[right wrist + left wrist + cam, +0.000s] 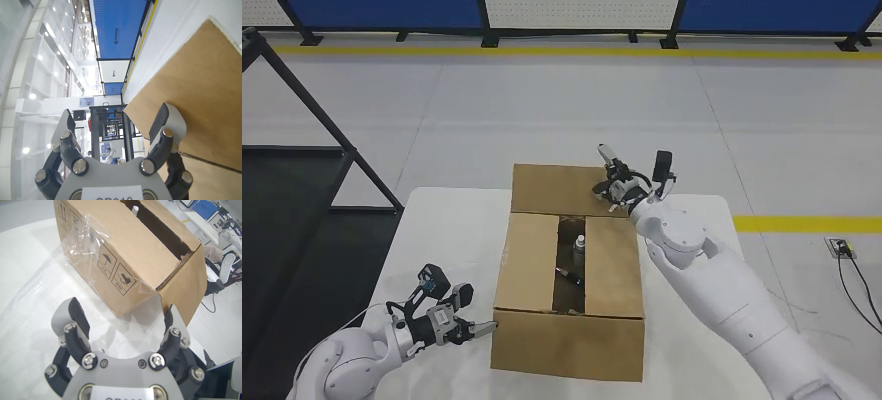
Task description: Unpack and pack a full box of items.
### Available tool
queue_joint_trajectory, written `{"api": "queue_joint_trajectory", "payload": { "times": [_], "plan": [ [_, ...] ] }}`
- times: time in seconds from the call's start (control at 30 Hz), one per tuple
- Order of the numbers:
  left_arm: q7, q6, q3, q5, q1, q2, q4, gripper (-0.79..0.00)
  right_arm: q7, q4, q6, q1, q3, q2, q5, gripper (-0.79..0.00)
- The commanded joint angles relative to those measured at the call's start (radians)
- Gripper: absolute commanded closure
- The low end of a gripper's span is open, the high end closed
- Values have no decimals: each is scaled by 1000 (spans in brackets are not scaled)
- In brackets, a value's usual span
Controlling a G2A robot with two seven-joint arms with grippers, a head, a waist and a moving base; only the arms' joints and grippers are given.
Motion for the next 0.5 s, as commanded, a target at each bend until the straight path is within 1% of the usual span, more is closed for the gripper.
{"api": "queue_joint_trajectory", "payload": {
  "times": [0.0, 0.17, 0.27, 0.47],
  "plan": [
    [0, 0, 0, 0, 0, 0, 0, -785, 9, 46, 23, 22, -13, -16, 0, -785],
    [0, 0, 0, 0, 0, 0, 0, -785, 60, 143, 113, 71, -52, -56, -17, -785],
    [0, 0, 0, 0, 0, 0, 0, -785, 72, 187, 127, 87, -60, -77, -19, -785],
    [0, 0, 0, 0, 0, 0, 0, -785, 90, 260, 122, 105, -58, -108, -24, -785]
  ]
}}
